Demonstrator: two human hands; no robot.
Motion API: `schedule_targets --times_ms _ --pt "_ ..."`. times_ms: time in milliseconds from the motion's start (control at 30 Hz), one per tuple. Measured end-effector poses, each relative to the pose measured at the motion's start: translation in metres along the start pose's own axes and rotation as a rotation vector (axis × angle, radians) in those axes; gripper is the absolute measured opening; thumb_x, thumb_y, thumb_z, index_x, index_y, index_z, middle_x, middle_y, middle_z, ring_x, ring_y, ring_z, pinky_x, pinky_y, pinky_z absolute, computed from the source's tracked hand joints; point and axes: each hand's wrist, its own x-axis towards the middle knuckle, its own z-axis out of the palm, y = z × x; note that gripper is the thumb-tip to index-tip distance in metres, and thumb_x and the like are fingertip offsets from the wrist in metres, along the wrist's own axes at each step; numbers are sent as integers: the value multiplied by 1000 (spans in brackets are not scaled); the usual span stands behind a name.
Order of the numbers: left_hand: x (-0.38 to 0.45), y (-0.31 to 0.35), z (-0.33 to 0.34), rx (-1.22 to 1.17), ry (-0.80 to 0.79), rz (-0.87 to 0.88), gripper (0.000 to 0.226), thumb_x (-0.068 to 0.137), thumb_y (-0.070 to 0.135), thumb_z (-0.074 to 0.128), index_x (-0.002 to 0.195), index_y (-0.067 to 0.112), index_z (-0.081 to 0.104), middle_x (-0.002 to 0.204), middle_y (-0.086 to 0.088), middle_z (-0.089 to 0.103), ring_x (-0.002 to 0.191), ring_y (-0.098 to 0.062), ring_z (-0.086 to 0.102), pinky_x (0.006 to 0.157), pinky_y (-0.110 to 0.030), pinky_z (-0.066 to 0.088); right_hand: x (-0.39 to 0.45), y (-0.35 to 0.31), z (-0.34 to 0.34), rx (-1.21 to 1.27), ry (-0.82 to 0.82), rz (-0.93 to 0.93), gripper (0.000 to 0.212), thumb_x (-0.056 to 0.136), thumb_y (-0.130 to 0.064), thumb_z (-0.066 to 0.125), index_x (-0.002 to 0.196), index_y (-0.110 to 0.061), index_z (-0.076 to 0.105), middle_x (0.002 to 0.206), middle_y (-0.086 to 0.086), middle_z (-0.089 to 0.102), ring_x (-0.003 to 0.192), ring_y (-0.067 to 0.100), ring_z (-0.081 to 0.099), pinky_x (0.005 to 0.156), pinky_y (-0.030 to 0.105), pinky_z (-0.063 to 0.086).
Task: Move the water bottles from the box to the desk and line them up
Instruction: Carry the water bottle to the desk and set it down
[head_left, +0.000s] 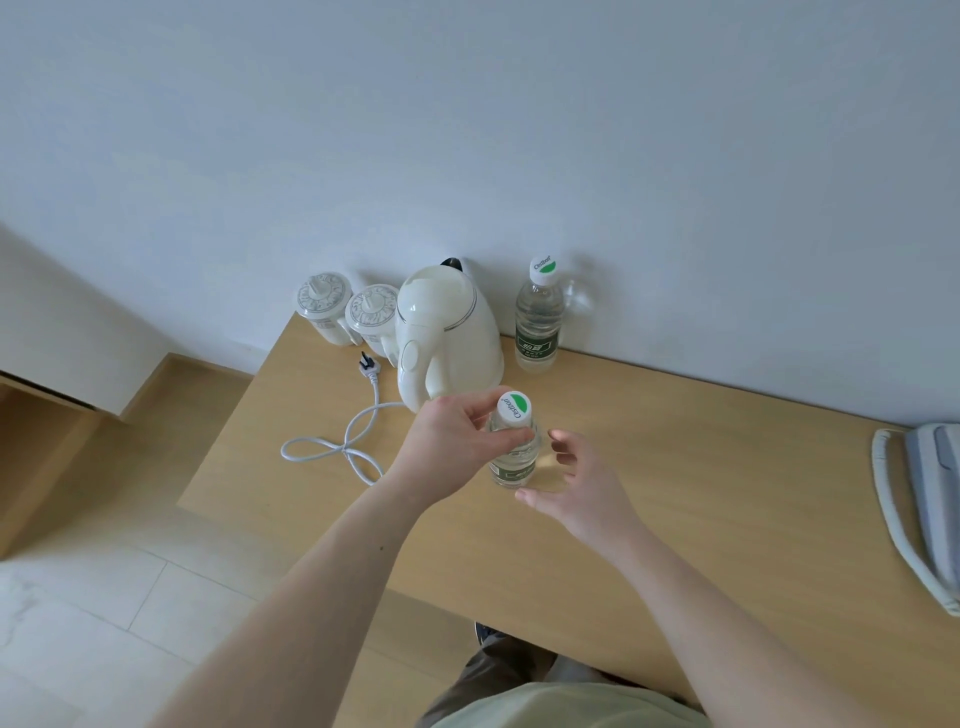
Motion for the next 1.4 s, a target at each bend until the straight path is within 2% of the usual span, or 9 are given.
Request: schedule_targets --times_ms 100,333,400,467,633,900,1067,1267,1400 --pt "0 -4 -5 9 -7 -17 30 71 54 78 100 53 72 89 6 63 84 -8 53 86 -44 53 -1 1 3 8 17 4 93 66 -39 91 144 -28 42 134 -12 49 123 5 50 109 33 43" --pt "-4 -4 -6 12 -11 -5 26 75 47 81 99 51 73 95 2 75 89 -11 61 98 -51 51 -1 0 5 -14 55 1 88 68 -39 90 143 -28 44 131 -13 51 121 3 51 106 33 45" --pt "-4 -5 -7 2 -9 2 25 79 36 84 99 47 73 100 5 77 99 -15 69 100 -46 53 -1 0 5 -13 62 5 87 68 -40 89 142 -29 45 130 -14 52 120 2 52 106 33 46" --pt "-4 -5 -8 -6 -17 0 25 81 29 84 97 45 74 100 16 76 105 -4 69 101 -34 54 -1 -1 5 -15 62 6 87 68 -40 89 142 -28 45 129 -13 53 119 2 52 105 33 46" --pt "-4 -3 -12 75 -52 -9 28 84 31 82 96 50 65 98 35 69 96 5 66 89 -18 54 -4 0 7 -25 51 6 86 69 -39 89 142 -26 46 126 -14 54 117 2 53 104 33 47" --pt "-10 -5 -11 108 -60 -24 27 85 36 79 106 45 65 100 35 67 97 11 62 90 -21 53 -7 -2 8 -8 33 24 85 70 -37 89 142 -24 47 126 -13 55 117 3 54 104 33 47" --pt "-8 -16 -10 164 -75 -6 42 80 44 80 117 45 61 115 19 67 113 8 59 102 -32 51 -9 -3 8 21 33 37 84 70 -37 89 142 -25 48 128 -12 56 117 3 54 104 33 47" --pt "-7 -22 -10 216 -108 -28 56 79 48 80 128 45 54 123 22 64 117 4 58 102 -35 52 -13 -3 9 52 51 60 82 71 -34 90 141 -25 49 128 -11 57 118 4 54 102 30 46" --pt "-10 -29 -11 302 -139 -155 74 80 56 77 144 39 43 131 14 59 111 -7 63 95 -34 53 -17 -2 10 48 59 74 82 72 -34 89 142 -25 48 130 -10 56 119 5 54 103 31 46"
